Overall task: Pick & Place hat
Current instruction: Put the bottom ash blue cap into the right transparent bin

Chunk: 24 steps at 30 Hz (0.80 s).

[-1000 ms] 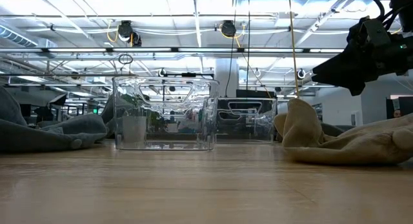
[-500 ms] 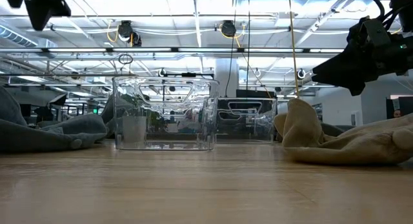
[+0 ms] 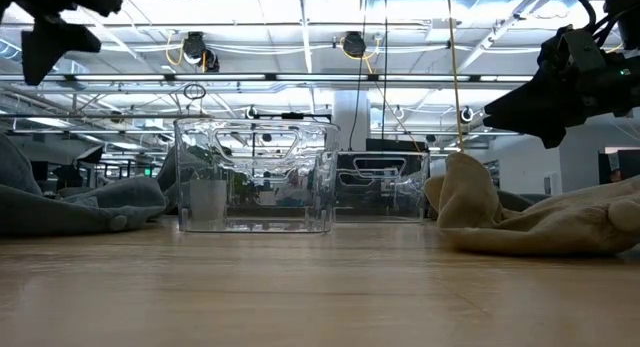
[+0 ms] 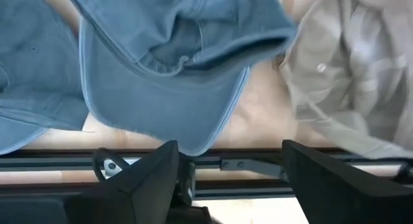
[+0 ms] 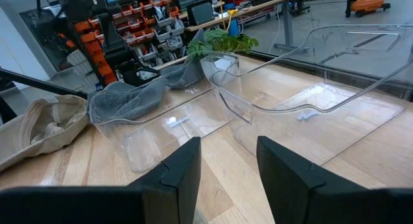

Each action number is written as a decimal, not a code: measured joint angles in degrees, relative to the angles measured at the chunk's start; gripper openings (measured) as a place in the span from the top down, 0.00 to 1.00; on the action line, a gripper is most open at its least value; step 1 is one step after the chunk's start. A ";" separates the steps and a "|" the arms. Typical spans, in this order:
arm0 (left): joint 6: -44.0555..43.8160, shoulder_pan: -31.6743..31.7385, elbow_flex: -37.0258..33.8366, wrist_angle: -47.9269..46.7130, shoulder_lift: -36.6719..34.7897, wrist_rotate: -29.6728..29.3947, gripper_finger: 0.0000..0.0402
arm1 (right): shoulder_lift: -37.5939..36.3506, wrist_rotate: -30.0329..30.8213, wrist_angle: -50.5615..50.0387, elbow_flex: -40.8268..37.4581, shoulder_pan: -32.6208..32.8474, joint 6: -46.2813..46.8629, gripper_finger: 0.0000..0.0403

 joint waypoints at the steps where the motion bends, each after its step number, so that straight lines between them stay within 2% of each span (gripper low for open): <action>1: -0.01 -0.69 -0.88 0.54 0.00 -0.76 0.32 | 0.00 0.00 -0.01 0.02 0.00 0.00 0.65; 10: -3.10 -5.71 -7.54 7.10 0.00 -1.55 0.36 | 0.00 0.01 -0.01 0.02 -0.01 0.00 0.65; 24: -3.99 -9.98 -17.94 16.82 0.00 -1.58 0.30 | 0.00 0.01 -0.01 -0.01 -0.01 0.00 0.65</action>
